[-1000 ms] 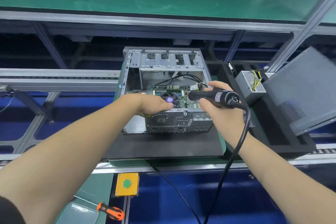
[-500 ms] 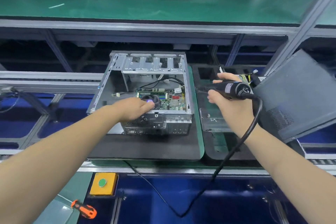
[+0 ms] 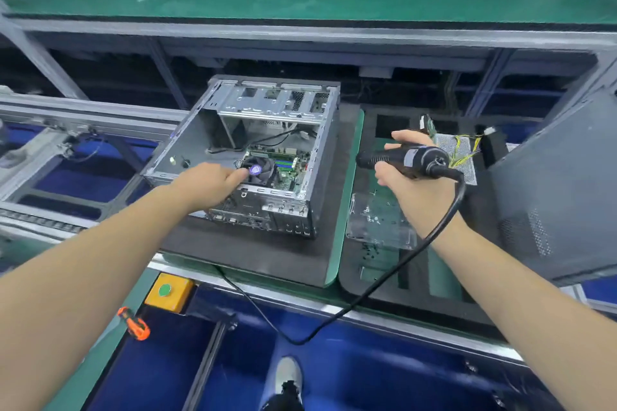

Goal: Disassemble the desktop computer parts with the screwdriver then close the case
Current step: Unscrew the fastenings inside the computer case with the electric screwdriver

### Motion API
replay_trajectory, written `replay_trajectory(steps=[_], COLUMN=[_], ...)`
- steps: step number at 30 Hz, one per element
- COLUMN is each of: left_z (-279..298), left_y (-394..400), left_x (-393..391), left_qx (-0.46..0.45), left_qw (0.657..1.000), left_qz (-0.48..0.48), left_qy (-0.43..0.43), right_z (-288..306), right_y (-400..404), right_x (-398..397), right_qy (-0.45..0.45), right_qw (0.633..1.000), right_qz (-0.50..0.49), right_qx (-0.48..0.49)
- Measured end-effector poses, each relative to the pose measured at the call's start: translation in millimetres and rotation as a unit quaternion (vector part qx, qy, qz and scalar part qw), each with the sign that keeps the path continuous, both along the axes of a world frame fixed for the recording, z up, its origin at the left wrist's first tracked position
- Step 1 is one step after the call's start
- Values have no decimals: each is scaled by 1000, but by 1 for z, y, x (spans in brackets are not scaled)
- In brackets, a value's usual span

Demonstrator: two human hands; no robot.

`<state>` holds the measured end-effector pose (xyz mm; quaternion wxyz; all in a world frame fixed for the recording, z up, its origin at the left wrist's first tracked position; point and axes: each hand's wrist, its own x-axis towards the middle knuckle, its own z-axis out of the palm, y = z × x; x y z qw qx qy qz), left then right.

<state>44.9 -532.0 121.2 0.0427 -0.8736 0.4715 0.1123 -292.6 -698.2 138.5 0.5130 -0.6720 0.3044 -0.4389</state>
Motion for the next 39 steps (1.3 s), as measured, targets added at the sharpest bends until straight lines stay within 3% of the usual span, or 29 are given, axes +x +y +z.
replay_trajectory(steps=[6, 12, 13, 15, 17, 19, 20, 22, 24, 26, 30, 39], left_z=[-1, 2, 5, 14, 29, 35, 28, -1, -38, -67, -102, -104], left_y=[-13, -16, -17, -27, -50, -79, -93, -121, -144, -159, -174, -179], left_x=[1, -5, -12, -36, -83, -142, -169, -210, -228, -234, -234, -234], left_qx=[74, 57, 15, -166, -362, -411, -373, -197, -9, 106, 157, 184], left_qw=[996, 996, 998, 986, 928, 886, 889, 936, 966, 971, 975, 970], left_qz=[28, 56, 51, 10, -85, -212, -263, -290, -250, -206, -148, -146], left_qy=[38, 43, 31, -9, -31, -27, -27, -36, -57, -60, -45, -66], right_z=[-3, -4, -6, -10, -14, -19, -22, -26, -30, -35, -45, -46], right_y=[-23, -34, -35, -38, -41, -42, -43, -44, -45, -44, -35, -30], right_x=[-4, -12, -15, -20, -26, -32, -35, -43, -51, -59, -66, -65], right_qy=[-2, 7, 15, 25, 25, 19, 15, 4, 12, 29, 44, 36], right_qw=[1000, 1000, 1000, 1000, 999, 999, 999, 999, 998, 998, 998, 999], right_qz=[0, -6, -8, -15, -20, -27, -33, -44, -51, -45, -27, -13], right_qx=[15, 10, 9, 9, 9, 11, 14, 21, 15, 15, 29, 27])
